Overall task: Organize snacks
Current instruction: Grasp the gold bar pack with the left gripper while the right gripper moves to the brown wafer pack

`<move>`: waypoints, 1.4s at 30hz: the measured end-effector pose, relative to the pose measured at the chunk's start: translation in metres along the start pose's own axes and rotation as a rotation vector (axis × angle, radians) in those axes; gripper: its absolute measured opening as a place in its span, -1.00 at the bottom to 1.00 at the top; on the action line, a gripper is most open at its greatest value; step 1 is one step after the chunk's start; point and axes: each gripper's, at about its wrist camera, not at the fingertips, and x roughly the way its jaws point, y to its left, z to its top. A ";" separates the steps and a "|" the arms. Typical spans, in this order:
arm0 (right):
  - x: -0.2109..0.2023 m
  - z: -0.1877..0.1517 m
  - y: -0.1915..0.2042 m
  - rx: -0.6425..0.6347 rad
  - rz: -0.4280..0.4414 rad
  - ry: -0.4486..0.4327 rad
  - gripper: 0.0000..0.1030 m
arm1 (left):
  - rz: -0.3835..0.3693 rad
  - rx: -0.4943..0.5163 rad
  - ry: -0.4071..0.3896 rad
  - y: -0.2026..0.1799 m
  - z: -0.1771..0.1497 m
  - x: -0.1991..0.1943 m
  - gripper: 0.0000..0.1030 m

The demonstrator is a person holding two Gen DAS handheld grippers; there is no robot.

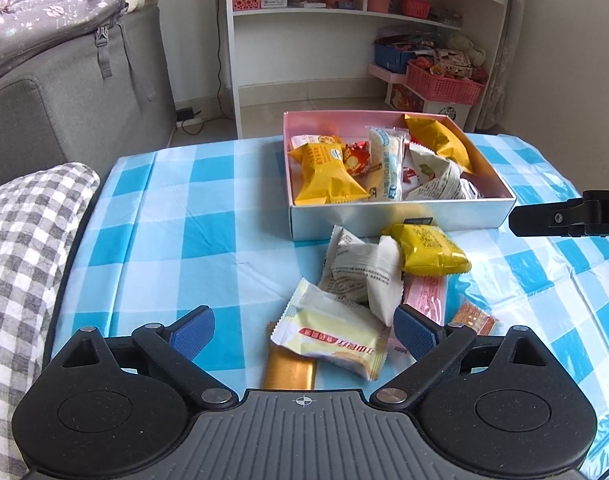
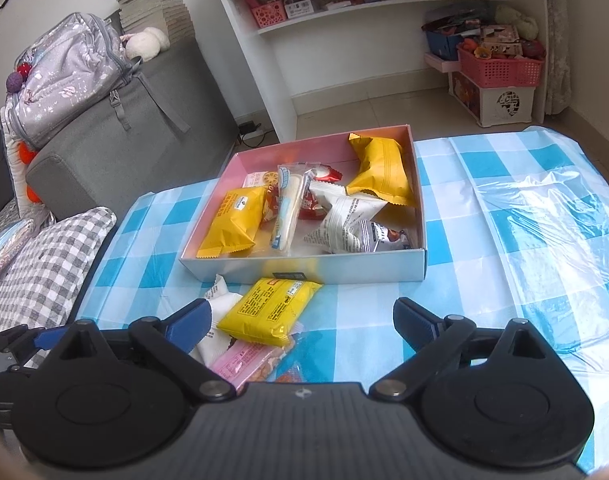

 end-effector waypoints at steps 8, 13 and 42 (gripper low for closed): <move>0.020 -0.018 -0.007 -0.072 -0.039 0.018 0.91 | 0.005 0.121 0.005 0.006 -0.025 0.024 0.89; 0.026 -0.026 -0.002 -0.148 -0.008 0.052 0.91 | -0.039 0.132 0.021 0.011 -0.033 0.028 0.89; 0.048 -0.069 0.042 -0.543 -0.044 0.159 0.85 | -0.097 0.148 0.151 0.009 -0.039 0.034 0.03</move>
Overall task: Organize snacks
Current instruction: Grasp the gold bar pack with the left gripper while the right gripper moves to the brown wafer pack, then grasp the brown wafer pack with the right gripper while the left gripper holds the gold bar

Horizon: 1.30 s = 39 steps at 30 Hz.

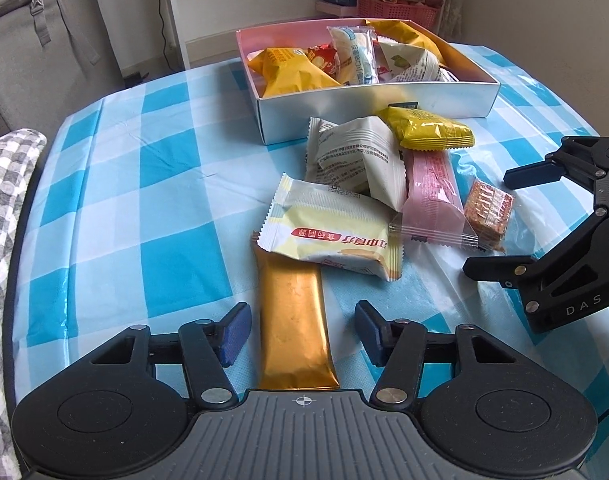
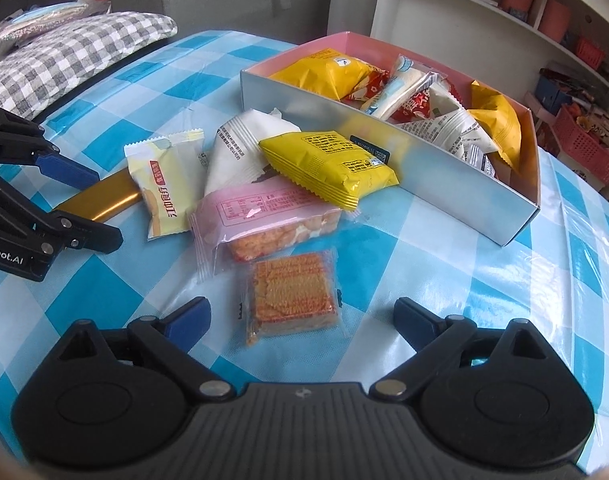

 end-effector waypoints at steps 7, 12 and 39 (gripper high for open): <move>0.000 0.003 0.000 0.003 -0.005 -0.013 0.67 | 0.014 -0.016 -0.005 0.003 0.000 -0.001 -0.23; -0.001 0.003 0.003 -0.016 -0.003 -0.018 0.53 | 0.021 -0.025 -0.005 0.005 0.001 -0.001 -0.34; -0.008 0.007 0.000 -0.045 0.013 -0.032 -0.24 | 0.057 -0.062 0.010 0.007 0.005 -0.005 -0.49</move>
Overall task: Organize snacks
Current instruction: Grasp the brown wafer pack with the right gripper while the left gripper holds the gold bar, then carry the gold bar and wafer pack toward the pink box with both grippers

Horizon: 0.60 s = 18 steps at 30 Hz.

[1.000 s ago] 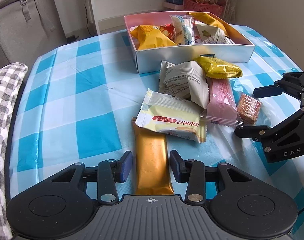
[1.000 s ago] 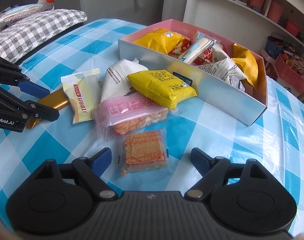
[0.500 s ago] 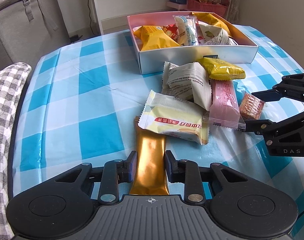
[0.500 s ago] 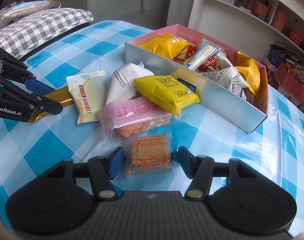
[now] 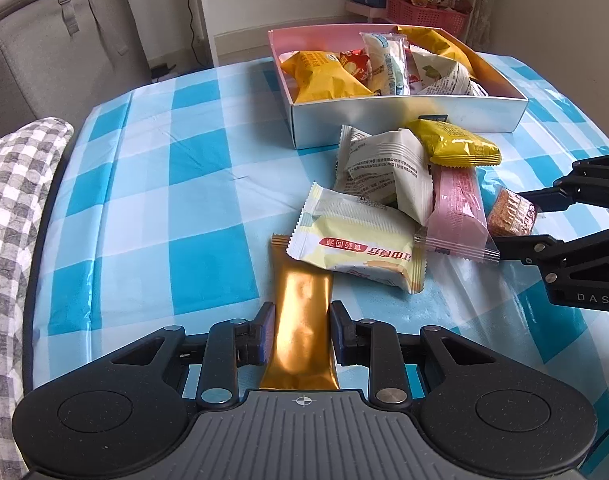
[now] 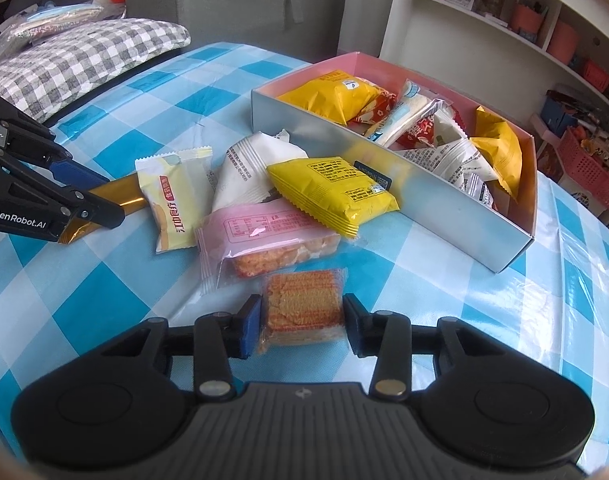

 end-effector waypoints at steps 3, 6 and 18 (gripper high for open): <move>-0.002 0.000 0.000 0.000 -0.002 -0.004 -0.24 | -0.004 -0.020 -0.007 0.004 0.001 -0.003 -0.49; -0.003 0.000 -0.001 0.005 -0.001 -0.009 -0.24 | -0.007 -0.041 -0.016 0.007 0.002 -0.006 -0.49; -0.025 0.004 -0.011 0.062 0.014 -0.083 -0.25 | -0.012 -0.104 -0.072 0.016 0.008 -0.021 -0.49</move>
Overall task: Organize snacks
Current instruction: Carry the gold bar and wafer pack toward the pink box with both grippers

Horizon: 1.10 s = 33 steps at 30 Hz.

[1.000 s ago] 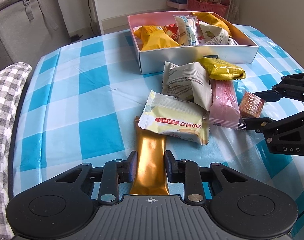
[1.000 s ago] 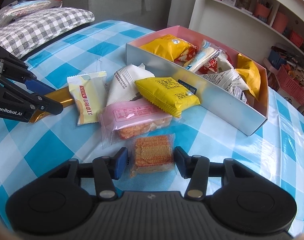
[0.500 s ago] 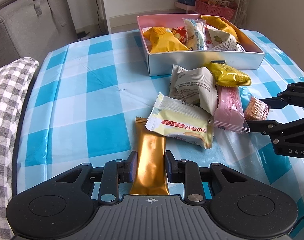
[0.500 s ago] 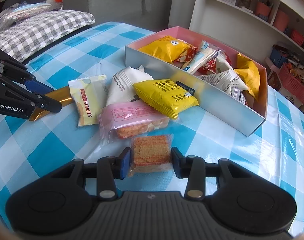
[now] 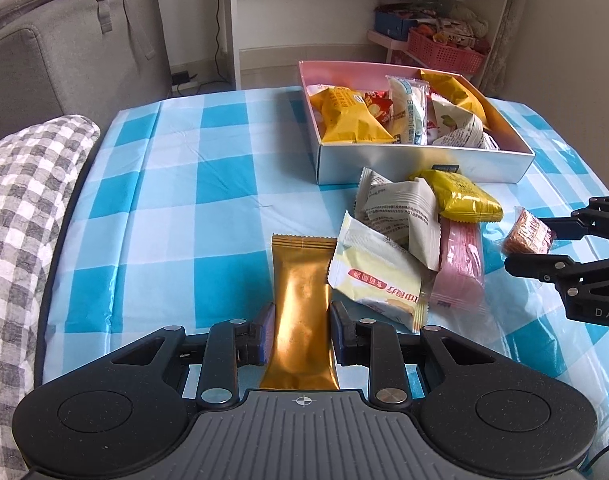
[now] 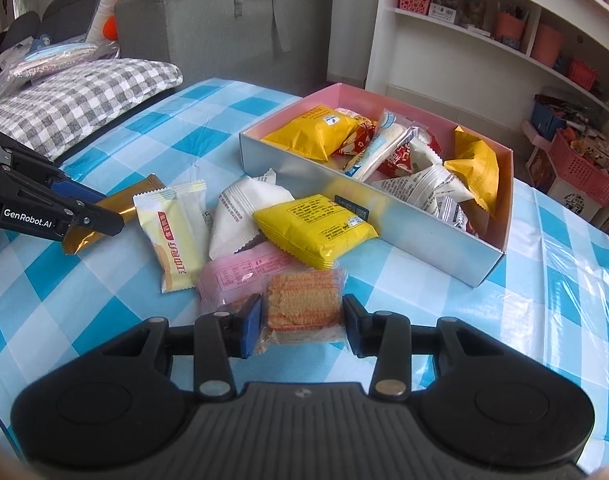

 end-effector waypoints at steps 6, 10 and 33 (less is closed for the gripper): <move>-0.009 0.006 -0.001 0.015 0.001 -0.038 -0.25 | -0.005 -0.022 -0.044 -0.001 0.007 -0.008 -0.49; -0.015 0.012 -0.002 0.025 0.008 -0.075 -0.25 | -0.014 -0.027 -0.080 -0.005 0.014 -0.015 -0.49; 0.007 0.073 -0.058 0.202 -0.039 -0.143 -0.24 | -0.068 -0.036 -0.189 -0.033 0.106 0.011 -0.49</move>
